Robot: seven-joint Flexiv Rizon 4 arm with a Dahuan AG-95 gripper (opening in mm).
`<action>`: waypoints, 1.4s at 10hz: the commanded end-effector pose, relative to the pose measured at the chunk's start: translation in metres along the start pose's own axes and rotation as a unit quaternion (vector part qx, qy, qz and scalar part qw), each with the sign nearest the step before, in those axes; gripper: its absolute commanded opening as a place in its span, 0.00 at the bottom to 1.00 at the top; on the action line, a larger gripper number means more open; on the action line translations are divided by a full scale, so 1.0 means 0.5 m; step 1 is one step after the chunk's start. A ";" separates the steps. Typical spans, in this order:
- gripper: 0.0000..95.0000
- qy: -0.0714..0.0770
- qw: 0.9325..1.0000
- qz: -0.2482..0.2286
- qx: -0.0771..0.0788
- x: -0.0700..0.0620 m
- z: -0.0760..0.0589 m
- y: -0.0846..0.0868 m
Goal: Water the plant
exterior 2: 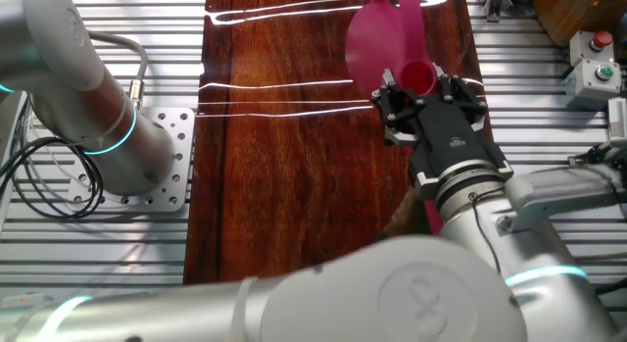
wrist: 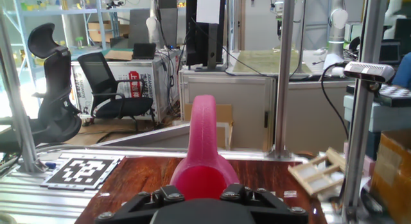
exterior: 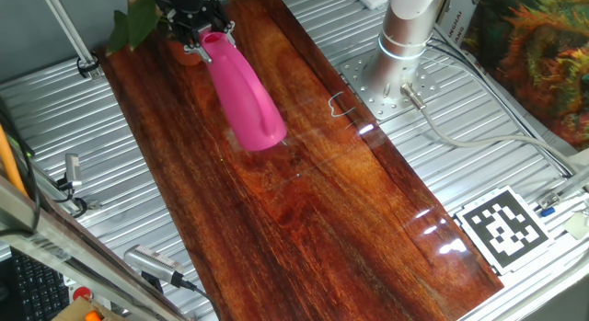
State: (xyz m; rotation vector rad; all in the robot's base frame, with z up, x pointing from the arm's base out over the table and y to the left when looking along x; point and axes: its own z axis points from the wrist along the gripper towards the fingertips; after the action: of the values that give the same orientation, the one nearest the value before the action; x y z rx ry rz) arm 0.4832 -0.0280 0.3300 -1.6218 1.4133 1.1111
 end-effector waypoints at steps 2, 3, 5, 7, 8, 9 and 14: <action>0.00 0.047 0.999 0.019 0.002 0.000 0.001 0.001; 0.00 0.051 0.998 0.021 0.000 0.000 0.001 0.001; 0.00 0.061 0.998 0.022 0.001 0.003 0.002 0.002; 0.00 0.070 0.997 0.028 -0.001 0.005 0.003 0.003; 0.00 0.077 0.997 0.033 0.000 0.005 0.004 0.004; 0.00 0.088 0.995 0.038 0.001 0.006 0.004 0.005; 0.00 0.163 0.985 0.063 0.004 0.020 0.009 0.009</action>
State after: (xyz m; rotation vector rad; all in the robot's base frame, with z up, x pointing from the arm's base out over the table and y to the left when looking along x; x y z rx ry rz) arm 0.4776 -0.0278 0.3190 -1.7783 1.7318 0.9422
